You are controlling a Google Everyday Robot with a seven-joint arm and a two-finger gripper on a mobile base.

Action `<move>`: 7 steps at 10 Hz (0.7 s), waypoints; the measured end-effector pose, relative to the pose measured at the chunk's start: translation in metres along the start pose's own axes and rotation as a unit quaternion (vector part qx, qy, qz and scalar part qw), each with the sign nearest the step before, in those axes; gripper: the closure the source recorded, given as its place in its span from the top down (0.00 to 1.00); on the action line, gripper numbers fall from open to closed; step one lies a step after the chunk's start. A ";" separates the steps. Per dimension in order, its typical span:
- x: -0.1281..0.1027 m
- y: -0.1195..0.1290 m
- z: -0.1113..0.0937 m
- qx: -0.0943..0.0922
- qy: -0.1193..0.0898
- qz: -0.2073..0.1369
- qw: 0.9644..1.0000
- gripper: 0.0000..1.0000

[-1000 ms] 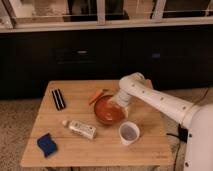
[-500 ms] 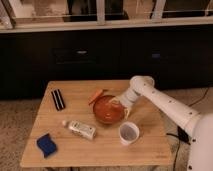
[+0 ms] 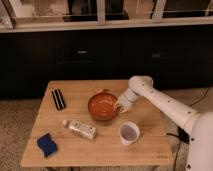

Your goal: Pick up the ceramic bowl

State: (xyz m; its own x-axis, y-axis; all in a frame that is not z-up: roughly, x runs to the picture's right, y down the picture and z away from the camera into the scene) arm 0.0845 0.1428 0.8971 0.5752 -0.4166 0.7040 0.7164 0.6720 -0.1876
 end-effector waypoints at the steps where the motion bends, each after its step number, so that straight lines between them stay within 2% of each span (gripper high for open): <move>1: 0.000 0.000 -0.001 -0.003 0.003 0.001 1.000 0.04; 2: 0.001 0.001 -0.001 -0.004 0.005 0.003 1.000 0.00; 4: 0.002 0.000 -0.003 -0.003 0.006 0.004 1.000 0.00; 7: -0.001 -0.014 -0.032 -0.001 0.019 0.000 1.000 0.00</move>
State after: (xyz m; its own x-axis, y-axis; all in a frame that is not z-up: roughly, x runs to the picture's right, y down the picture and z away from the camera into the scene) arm 0.0859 0.1141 0.8769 0.5901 -0.4385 0.6778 0.7165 0.6713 -0.1895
